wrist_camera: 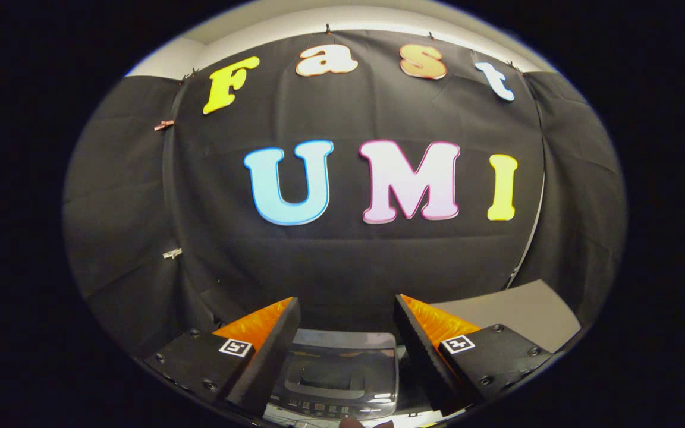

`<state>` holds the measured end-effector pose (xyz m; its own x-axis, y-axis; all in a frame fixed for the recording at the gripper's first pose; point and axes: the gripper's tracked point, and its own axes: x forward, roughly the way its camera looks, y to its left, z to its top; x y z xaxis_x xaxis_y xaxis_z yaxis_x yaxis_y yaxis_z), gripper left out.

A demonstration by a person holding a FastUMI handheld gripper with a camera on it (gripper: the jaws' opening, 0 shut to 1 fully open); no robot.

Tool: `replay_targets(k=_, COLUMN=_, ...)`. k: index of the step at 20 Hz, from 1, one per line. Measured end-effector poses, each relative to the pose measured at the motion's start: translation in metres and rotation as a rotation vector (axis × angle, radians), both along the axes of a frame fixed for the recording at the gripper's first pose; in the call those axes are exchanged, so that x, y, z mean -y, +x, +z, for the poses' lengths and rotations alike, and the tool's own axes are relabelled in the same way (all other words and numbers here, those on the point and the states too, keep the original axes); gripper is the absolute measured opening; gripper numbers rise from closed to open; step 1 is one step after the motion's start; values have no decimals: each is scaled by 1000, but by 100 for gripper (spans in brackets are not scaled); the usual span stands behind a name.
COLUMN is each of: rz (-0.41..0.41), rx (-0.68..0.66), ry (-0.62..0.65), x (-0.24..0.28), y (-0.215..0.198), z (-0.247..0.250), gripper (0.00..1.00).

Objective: Put the clothes into the washing machine and then close the washing machine lid.

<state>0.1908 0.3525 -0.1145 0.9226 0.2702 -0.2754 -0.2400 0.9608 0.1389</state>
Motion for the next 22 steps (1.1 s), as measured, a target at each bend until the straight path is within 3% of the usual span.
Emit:
replay_targets(k=5, rz=-82, rx=90, ry=22, x=54, y=-2, z=66, gripper=99)
replay_targets(k=12, rz=-166, rx=162, ry=-21, x=110, y=-9, z=113, gripper=99)
replay_targets(k=22, rz=-169, rx=172, ry=-6, x=115, y=-19, z=145, gripper=99)
